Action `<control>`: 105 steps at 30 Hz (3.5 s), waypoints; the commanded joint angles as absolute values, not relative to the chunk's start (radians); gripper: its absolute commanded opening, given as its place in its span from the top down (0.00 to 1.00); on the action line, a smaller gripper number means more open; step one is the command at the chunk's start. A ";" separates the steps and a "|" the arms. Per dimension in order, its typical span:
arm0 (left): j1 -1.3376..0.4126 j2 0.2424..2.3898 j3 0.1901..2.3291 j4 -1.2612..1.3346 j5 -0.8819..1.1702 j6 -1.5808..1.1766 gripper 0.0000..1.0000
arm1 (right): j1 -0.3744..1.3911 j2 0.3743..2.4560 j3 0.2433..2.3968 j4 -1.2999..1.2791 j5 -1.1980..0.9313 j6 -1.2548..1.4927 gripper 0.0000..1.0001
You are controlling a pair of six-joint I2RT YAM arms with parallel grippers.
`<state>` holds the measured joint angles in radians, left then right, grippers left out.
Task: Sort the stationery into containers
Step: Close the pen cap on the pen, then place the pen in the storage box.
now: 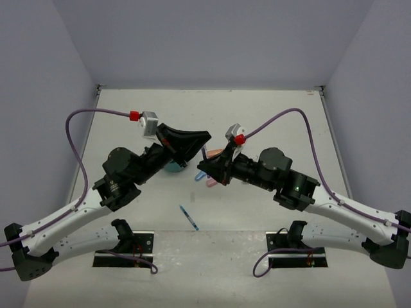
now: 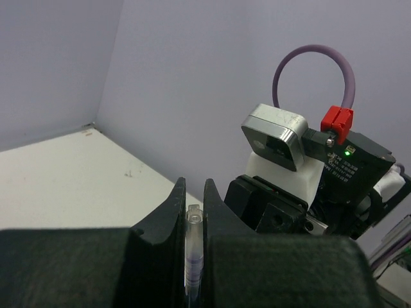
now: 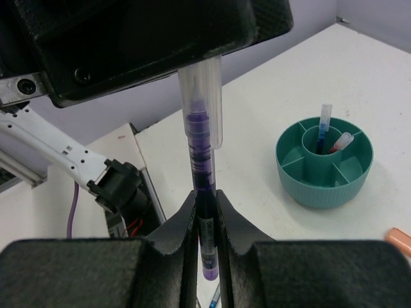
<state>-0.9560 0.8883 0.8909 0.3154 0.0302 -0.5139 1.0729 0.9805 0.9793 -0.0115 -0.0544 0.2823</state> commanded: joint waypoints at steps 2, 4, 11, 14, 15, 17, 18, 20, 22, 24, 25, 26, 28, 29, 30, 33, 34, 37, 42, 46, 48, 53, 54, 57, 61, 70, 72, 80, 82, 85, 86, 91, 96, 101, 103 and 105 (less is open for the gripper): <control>-1.029 0.910 0.684 0.248 0.142 -0.634 1.00 | 0.938 1.011 1.289 0.302 -0.018 0.323 1.00; -1.046 0.912 0.627 0.284 0.146 -0.645 1.00 | 0.925 1.050 1.340 0.293 -0.029 0.324 1.00; -1.052 0.872 0.592 0.232 0.097 -0.636 1.00 | 0.918 1.079 1.198 0.335 -0.141 0.313 1.00; -1.052 0.788 0.696 0.077 -0.052 -0.563 1.00 | 0.918 1.018 1.043 0.337 -0.191 0.325 1.00; -1.052 0.778 0.732 0.040 -0.072 -0.552 1.00 | 0.917 1.008 1.009 0.333 -0.196 0.327 1.00; -1.052 0.778 0.839 -0.006 -0.125 -0.503 1.00 | 0.917 0.976 0.937 0.299 -0.272 0.330 1.00; -1.052 0.783 0.867 -0.040 -0.129 -0.487 1.00 | 0.917 0.968 0.921 0.291 -0.296 0.339 1.00; -1.052 0.807 0.921 -0.049 -0.131 -0.452 1.00 | 0.918 0.950 0.886 0.286 -0.353 0.356 1.00; -1.052 0.822 0.962 -0.036 -0.111 -0.434 1.00 | 0.918 0.937 0.855 0.283 -0.380 0.360 1.00; -1.052 0.843 0.987 -0.029 -0.072 -0.416 0.91 | 0.917 0.928 0.835 0.275 -0.401 0.358 1.00; -1.052 0.847 0.998 -0.024 -0.059 -0.412 0.78 | 0.917 0.923 0.832 0.260 -0.401 0.351 1.00; -1.052 0.851 1.004 -0.020 -0.048 -0.409 0.70 | 0.917 0.918 0.830 0.243 -0.400 0.341 1.00; -1.052 0.859 1.010 -0.018 -0.036 -0.403 0.67 | 0.917 0.905 0.822 0.225 -0.401 0.327 1.00; -1.052 0.863 1.014 -0.018 -0.033 -0.400 0.70 | 0.917 0.897 0.818 0.219 -0.405 0.323 1.00; -1.052 0.866 1.020 -0.018 -0.029 -0.399 0.73 | 0.917 0.891 0.816 0.211 -0.409 0.320 1.00; -1.052 0.876 1.029 0.033 -0.007 -0.396 0.78 | 0.917 0.875 0.805 0.208 -0.405 0.317 1.00; -1.052 0.883 1.035 0.034 0.006 -0.396 0.82 | 0.917 0.871 0.801 0.209 -0.402 0.317 1.00; -1.052 0.908 1.051 0.031 0.050 -0.397 0.79 | 0.917 0.869 0.800 0.209 -0.401 0.316 1.00; -1.052 0.934 1.053 0.030 0.075 -0.399 0.69 | 0.917 0.875 0.806 0.210 -0.403 0.315 1.00; -1.052 0.936 1.033 0.039 0.075 -0.397 0.96 | 0.917 0.871 0.808 0.209 -0.400 0.313 1.00; -1.052 0.933 1.032 0.041 0.074 -0.397 1.00 | 0.917 0.869 0.806 0.206 -0.398 0.310 0.97; -1.052 0.906 1.039 0.052 0.075 -0.365 1.00 | 0.918 0.866 0.778 0.185 -0.382 0.310 0.61; -1.052 0.901 1.044 0.049 0.077 -0.358 1.00 | 0.917 0.862 0.771 0.185 -0.383 0.311 0.60; -1.052 0.894 1.065 0.044 0.089 -0.344 1.00 | 0.917 0.854 0.744 0.190 -0.391 0.316 0.60; -1.052 0.896 1.075 0.044 0.096 -0.342 1.00 | 0.919 0.856 0.742 0.187 -0.421 0.318 0.66; -1.052 0.915 1.024 0.076 0.123 -0.367 1.00 | 0.917 0.814 0.742 0.242 -0.371 0.354 1.00; -1.052 0.923 0.974 0.104 0.151 -0.390 1.00 | 0.916 0.798 0.765 0.249 -0.304 0.372 1.00; -1.054 0.972 0.717 0.268 0.285 -0.546 1.00 | 0.758 0.845 0.943 0.236 -0.352 0.448 1.00; -1.054 0.959 0.688 0.245 0.253 -0.554 1.00 | 0.752 0.871 0.943 0.245 -0.369 0.444 1.00; -1.048 0.924 0.754 0.103 -0.018 -0.492 1.00 | 0.753 0.913 0.886 0.265 -0.427 0.410 0.98; -1.042 0.928 0.805 0.019 -0.102 -0.473 1.00 | 0.753 0.921 0.873 0.259 -0.432 0.403 0.91; -0.935 0.973 0.992 -0.153 -0.315 -0.467 1.00 | 0.753 0.947 0.831 0.166 -0.379 0.359 0.46; -0.884 1.047 1.128 -0.217 -0.589 -0.440 1.00 | 0.753 0.881 0.810 0.031 -0.199 0.320 0.29; -0.827 1.167 1.155 -0.123 -0.969 -0.316 1.00 | 0.752 0.759 0.739 0.030 -0.044 0.327 0.01; -0.803 1.199 1.114 0.077 -0.999 -0.239 1.00 | 0.752 0.752 0.733 0.028 -0.056 0.331 0.01; -0.766 1.218 1.072 0.227 -1.000 -0.183 1.00 | 0.752 0.756 0.732 0.019 -0.068 0.333 0.01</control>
